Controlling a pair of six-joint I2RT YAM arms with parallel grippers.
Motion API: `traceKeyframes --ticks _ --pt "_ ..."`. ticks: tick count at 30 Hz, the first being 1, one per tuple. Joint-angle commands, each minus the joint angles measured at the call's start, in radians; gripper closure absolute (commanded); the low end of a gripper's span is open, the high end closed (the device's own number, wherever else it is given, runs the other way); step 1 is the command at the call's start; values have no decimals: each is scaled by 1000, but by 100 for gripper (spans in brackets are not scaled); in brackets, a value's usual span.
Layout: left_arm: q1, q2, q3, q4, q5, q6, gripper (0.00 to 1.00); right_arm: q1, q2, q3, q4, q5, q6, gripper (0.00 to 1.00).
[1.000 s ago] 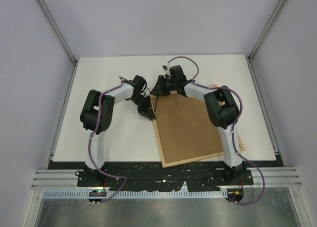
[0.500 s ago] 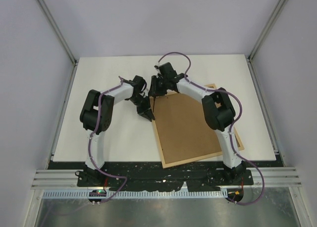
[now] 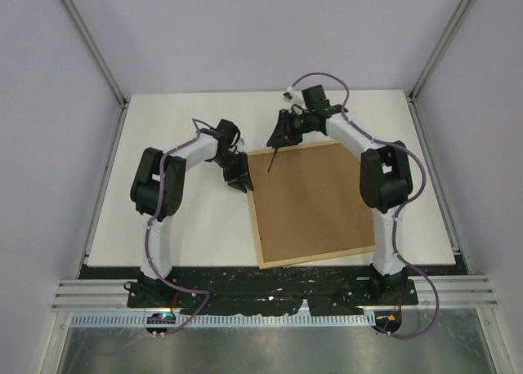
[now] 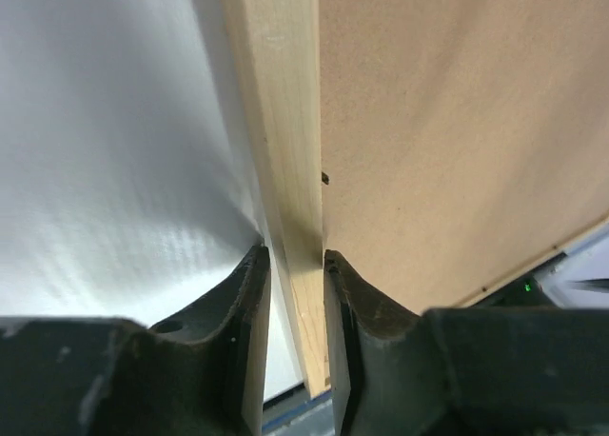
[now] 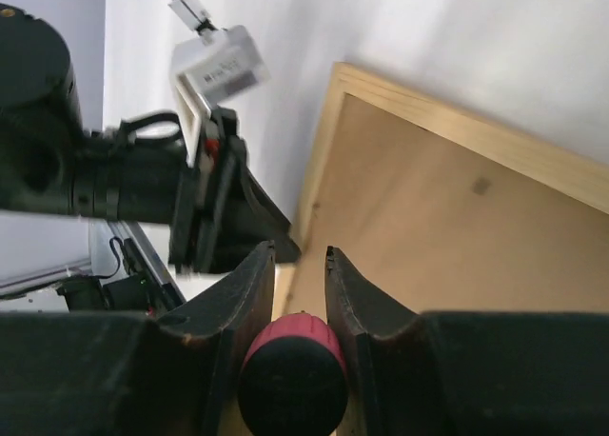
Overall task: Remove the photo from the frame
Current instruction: Release the photo frame item from the photo frame, then adjust the photo frame at the center of the board.
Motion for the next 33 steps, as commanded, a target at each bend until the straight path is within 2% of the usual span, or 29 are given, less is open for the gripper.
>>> traceKeyframes --ticks 1,5,11,13,27,33 --pt "38 -20 100 39 -133 85 64 -204 -252 -83 -41 -146 -183 92" --pt "45 13 190 1 -142 110 57 -417 -346 -193 -98 -73 -361 92" --pt "48 90 287 -45 -138 119 55 -597 -429 -338 -95 241 -600 92" --pt "41 110 310 -68 -132 116 55 -617 -445 -365 -103 312 -668 92" --pt "9 101 246 -64 -115 105 55 -647 -431 -439 -143 354 -765 92" --pt "2 112 249 -75 -138 111 60 -645 -422 -462 -133 375 -779 92"
